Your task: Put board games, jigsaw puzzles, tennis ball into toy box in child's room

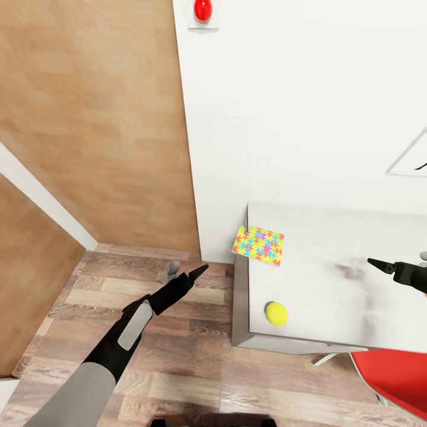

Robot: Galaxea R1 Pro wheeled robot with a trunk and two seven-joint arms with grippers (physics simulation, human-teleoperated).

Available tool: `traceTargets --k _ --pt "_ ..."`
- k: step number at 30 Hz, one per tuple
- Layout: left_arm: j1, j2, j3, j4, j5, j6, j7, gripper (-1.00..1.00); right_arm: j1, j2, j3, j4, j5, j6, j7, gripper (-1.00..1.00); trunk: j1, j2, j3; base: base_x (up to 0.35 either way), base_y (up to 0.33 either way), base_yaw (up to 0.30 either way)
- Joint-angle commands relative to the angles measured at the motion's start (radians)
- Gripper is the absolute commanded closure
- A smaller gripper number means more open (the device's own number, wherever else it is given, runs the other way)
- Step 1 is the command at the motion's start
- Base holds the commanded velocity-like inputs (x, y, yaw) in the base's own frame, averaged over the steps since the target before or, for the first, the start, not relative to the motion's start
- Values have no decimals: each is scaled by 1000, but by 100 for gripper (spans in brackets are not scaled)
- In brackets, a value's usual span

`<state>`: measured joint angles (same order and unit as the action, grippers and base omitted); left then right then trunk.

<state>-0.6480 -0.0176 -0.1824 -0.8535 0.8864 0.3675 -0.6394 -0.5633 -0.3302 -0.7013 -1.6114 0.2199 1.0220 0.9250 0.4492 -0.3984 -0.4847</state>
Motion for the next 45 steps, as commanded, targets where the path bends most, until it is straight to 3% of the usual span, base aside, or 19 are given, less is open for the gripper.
traceTargets --k 1,16,45 --pt "-1 0 0 0 11 9 0 -100 -1 0 -1 -1 10 4 10 -100 1 -2 -1 162 0 -13" --pt "0 0 -1 17 9 4 4 -100 -1 8 -1 -1 10 3 10 -100 1 -2 -1 210 0 -4" --pt "-13 -4 1 133 10 -7 10 -100 -1 17 -3 -1 10 4 11 -100 1 -2 -1 21 0 0"
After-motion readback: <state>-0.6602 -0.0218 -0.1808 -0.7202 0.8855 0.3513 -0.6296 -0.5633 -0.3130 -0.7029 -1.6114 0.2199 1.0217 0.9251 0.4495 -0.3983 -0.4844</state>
